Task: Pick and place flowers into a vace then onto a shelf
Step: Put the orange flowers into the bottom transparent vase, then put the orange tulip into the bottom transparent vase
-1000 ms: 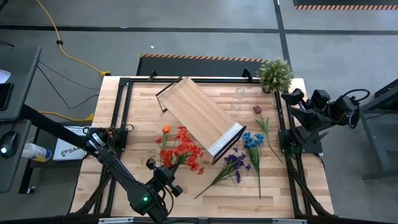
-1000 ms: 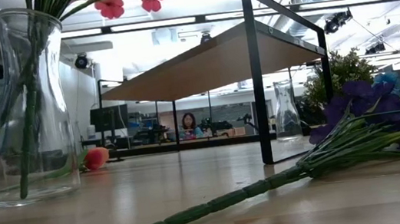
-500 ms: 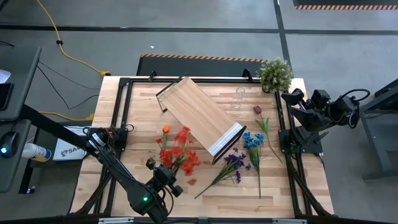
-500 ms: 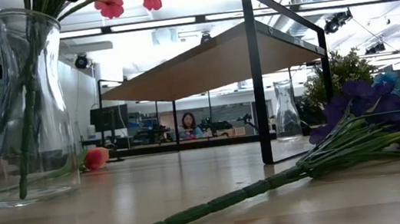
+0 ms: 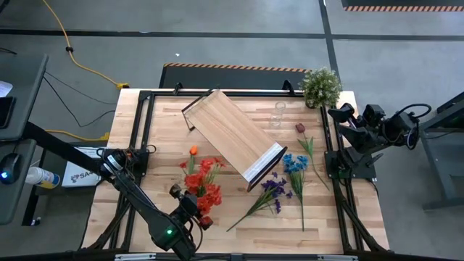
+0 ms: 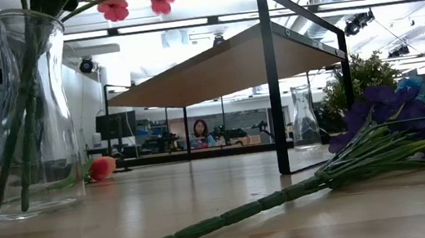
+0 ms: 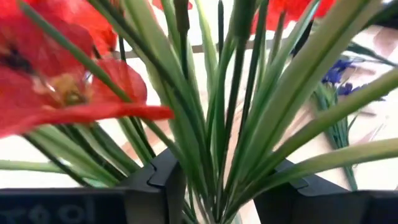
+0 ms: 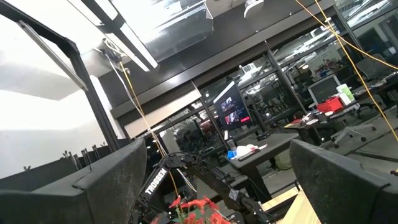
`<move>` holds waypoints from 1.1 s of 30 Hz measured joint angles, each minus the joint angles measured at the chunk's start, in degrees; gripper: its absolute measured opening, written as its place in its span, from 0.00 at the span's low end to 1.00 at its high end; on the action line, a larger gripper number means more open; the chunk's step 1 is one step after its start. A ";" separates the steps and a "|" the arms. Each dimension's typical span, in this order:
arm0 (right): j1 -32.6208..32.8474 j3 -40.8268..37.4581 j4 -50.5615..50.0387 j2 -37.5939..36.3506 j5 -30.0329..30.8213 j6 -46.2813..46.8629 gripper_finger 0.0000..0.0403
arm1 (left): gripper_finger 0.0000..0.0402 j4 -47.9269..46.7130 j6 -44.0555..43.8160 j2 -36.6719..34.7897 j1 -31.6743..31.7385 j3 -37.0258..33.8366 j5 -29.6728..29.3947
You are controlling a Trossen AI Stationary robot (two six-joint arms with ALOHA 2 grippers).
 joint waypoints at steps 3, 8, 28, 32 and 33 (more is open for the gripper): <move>-0.01 0.00 0.00 0.00 0.00 0.00 0.95 | 0.48 0.01 -0.02 0.00 0.00 0.07 2.15; 0.00 0.00 0.00 0.00 -0.01 0.00 0.95 | 0.52 -0.99 1.24 -0.02 0.00 2.06 5.29; 0.00 0.00 0.00 -0.02 -0.04 0.00 0.95 | 0.61 -1.97 9.05 -0.02 0.00 9.55 17.12; 0.00 0.00 -0.02 -0.01 -0.60 0.00 0.95 | 0.61 -2.78 9.05 -0.02 0.00 11.08 20.97; -0.01 0.00 -0.02 -0.01 -0.81 0.00 0.95 | 0.61 -2.96 9.05 -0.02 -0.05 11.56 21.74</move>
